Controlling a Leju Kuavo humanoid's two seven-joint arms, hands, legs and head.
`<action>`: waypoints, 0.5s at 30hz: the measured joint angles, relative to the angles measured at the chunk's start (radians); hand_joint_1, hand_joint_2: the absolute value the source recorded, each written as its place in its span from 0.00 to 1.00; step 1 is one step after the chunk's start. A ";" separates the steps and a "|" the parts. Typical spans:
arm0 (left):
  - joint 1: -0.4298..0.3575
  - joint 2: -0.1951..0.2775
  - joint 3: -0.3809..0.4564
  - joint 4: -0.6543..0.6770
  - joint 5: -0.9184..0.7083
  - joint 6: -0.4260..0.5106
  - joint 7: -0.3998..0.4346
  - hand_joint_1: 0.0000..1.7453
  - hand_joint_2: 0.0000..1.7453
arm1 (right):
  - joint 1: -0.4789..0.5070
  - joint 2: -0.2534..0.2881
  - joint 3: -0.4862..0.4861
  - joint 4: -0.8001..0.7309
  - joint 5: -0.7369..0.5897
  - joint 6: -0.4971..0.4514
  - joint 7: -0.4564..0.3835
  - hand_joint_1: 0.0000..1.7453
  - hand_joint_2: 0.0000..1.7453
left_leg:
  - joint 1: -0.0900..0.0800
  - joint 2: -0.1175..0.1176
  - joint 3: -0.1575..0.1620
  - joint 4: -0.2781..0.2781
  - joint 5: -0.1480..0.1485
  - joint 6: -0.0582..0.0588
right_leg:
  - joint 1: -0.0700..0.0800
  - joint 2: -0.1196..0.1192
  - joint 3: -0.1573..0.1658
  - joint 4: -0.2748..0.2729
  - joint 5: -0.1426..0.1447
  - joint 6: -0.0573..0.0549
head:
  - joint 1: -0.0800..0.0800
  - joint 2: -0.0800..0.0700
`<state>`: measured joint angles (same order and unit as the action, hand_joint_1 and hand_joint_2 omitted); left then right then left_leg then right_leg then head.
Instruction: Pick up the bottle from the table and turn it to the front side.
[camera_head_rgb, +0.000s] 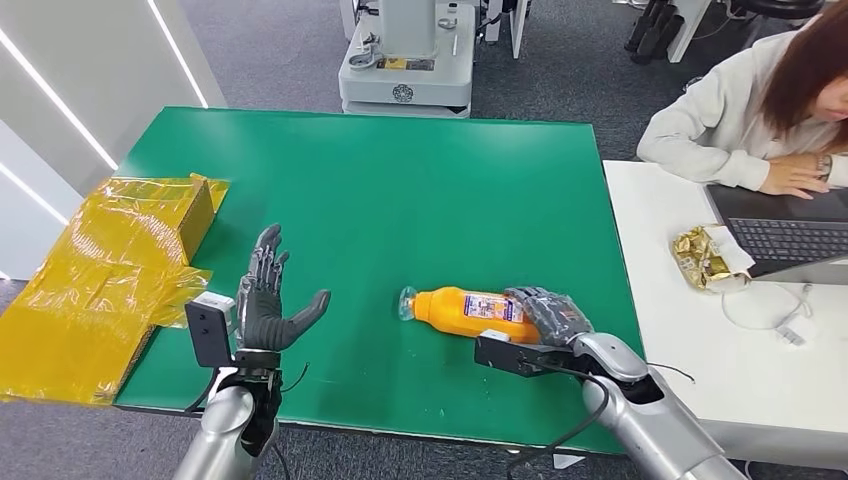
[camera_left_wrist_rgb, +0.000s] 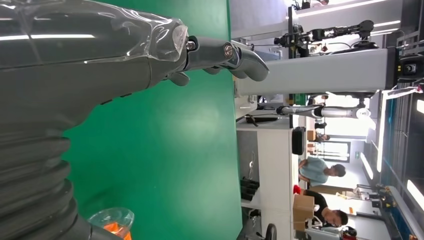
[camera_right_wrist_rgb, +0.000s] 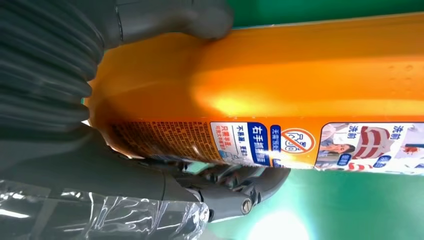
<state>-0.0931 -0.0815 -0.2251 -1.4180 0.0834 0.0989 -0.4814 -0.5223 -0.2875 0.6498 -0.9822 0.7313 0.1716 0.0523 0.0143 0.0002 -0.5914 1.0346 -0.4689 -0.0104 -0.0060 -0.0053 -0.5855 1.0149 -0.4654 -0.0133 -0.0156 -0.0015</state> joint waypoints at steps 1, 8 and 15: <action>0.001 0.000 0.000 0.000 0.000 0.000 0.000 0.00 1.00 | 0.001 -0.001 0.000 0.000 -0.001 0.000 0.000 0.99 1.00 | 0.000 0.000 0.000 0.000 0.000 0.000 | 0.000 0.000 0.000 0.000 0.000 0.000 | 0.000 0.000; 0.003 0.001 0.000 0.001 -0.003 0.001 0.000 0.00 1.00 | 0.008 -0.011 0.021 -0.034 0.032 0.010 0.040 1.00 1.00 | 0.000 0.000 0.000 0.000 0.000 0.000 | 0.000 0.001 0.000 0.000 0.000 0.000 | 0.000 0.000; 0.009 0.001 0.000 0.002 -0.003 0.000 0.000 0.00 1.00 | 0.033 -0.012 0.044 -0.077 0.103 -0.023 0.090 1.00 1.00 | 0.000 0.000 0.000 0.000 0.000 0.000 | 0.000 0.000 0.000 0.000 0.000 0.000 | 0.000 0.000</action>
<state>-0.0839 -0.0809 -0.2247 -1.4164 0.0803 0.0990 -0.4810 -0.4892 -0.2998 0.6937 -1.0590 0.8342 0.1491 0.1419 0.0142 0.0004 -0.5911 1.0345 -0.4689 -0.0105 -0.0060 -0.0048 -0.5851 1.0150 -0.4654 -0.0134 -0.0156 -0.0015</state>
